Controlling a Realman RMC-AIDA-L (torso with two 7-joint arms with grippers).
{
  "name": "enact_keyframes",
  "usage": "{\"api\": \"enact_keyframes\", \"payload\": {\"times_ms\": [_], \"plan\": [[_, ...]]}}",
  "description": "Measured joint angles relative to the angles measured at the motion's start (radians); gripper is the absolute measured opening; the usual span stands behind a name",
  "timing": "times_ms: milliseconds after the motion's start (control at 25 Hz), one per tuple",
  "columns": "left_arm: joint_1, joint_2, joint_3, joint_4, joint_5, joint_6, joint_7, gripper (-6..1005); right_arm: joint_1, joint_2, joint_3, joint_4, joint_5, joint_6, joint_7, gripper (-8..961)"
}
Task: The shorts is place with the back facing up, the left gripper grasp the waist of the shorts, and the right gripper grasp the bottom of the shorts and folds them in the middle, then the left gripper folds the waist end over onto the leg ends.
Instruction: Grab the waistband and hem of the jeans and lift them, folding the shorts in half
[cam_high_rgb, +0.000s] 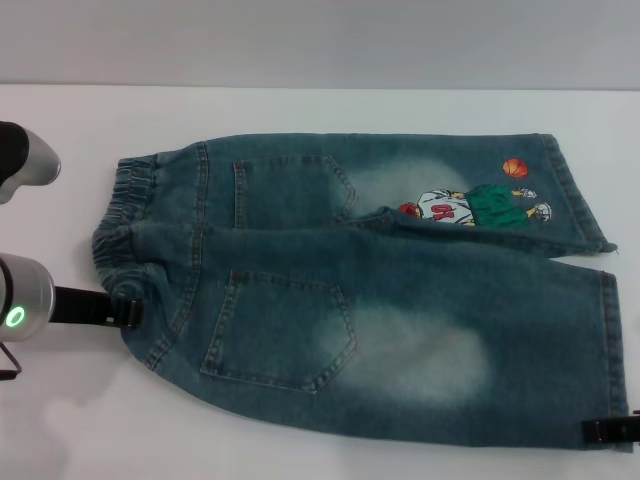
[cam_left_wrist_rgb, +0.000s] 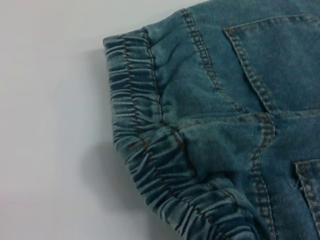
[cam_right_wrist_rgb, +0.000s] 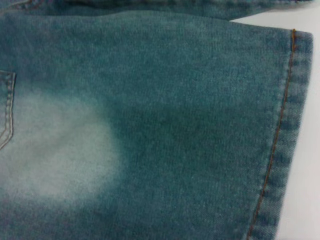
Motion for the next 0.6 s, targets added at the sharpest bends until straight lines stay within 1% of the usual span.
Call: {"api": "enact_keyframes", "payload": {"times_ms": [600], "plan": [[-0.002, 0.000, 0.000, 0.000, 0.000, 0.001, -0.001, 197, 0.014, 0.003, -0.021, -0.014, 0.004, -0.009, 0.001, 702]]}}
